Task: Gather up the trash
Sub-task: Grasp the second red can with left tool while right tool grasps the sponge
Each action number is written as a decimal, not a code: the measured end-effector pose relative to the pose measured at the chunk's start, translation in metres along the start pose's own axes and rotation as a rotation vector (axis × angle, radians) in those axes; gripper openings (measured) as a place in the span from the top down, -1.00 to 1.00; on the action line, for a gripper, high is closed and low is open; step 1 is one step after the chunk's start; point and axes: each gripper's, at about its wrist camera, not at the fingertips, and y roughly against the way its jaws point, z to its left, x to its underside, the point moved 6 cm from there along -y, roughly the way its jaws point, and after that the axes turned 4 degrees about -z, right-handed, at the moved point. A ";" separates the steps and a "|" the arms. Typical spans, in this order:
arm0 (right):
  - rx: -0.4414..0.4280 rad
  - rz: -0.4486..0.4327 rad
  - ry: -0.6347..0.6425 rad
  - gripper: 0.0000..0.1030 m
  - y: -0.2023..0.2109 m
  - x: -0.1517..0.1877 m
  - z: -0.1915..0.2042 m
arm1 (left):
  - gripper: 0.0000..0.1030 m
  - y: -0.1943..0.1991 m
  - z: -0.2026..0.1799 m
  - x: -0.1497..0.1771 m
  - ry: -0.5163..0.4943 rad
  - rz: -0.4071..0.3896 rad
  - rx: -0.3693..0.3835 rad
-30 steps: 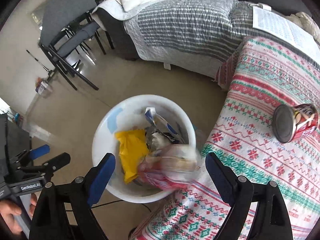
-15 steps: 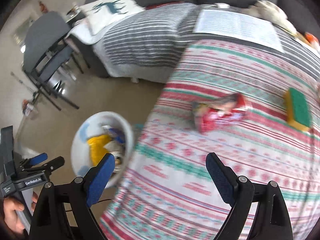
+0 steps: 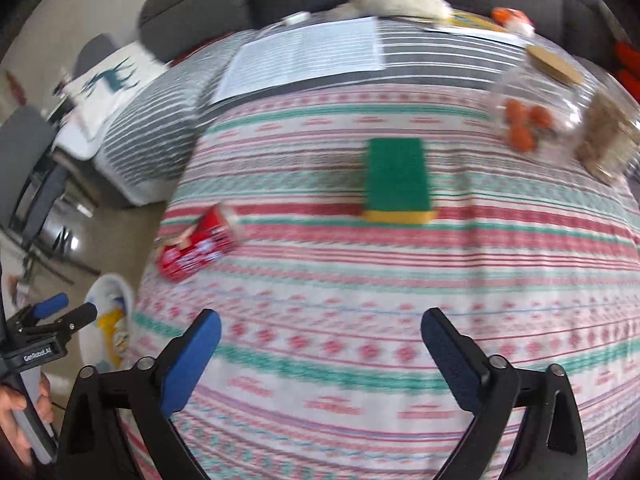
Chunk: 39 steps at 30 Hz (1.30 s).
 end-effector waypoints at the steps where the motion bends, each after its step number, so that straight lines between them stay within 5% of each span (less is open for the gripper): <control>1: 0.009 -0.004 -0.011 -0.99 0.001 -0.001 -0.008 | -0.95 -0.003 -0.007 -0.006 -0.022 0.001 -0.009; 9: 0.015 0.006 -0.179 -0.99 -0.013 -0.014 -0.072 | -0.75 -0.032 -0.077 -0.050 -0.163 -0.015 0.087; 12: 0.003 0.029 -0.199 -0.99 -0.026 -0.019 -0.084 | -0.58 -0.046 -0.101 -0.056 -0.231 0.007 0.105; 19: -0.045 0.053 -0.246 -0.99 -0.061 -0.027 -0.094 | -0.52 -0.072 -0.129 -0.048 -0.351 0.058 0.093; 22: -0.043 0.038 -0.245 -0.99 -0.073 -0.032 -0.089 | -0.24 -0.087 -0.122 -0.043 -0.278 0.092 0.092; 31: 0.003 -0.054 -0.066 -0.95 -0.091 -0.052 -0.043 | -0.20 -0.078 -0.109 -0.041 -0.073 0.025 0.158; 36: 0.036 -0.097 0.014 -0.17 -0.093 -0.052 -0.041 | -0.16 -0.071 -0.109 -0.036 -0.003 0.028 0.181; 39: 0.018 -0.094 0.008 -0.10 -0.086 -0.048 -0.047 | -0.11 -0.061 -0.108 -0.031 0.024 0.031 0.200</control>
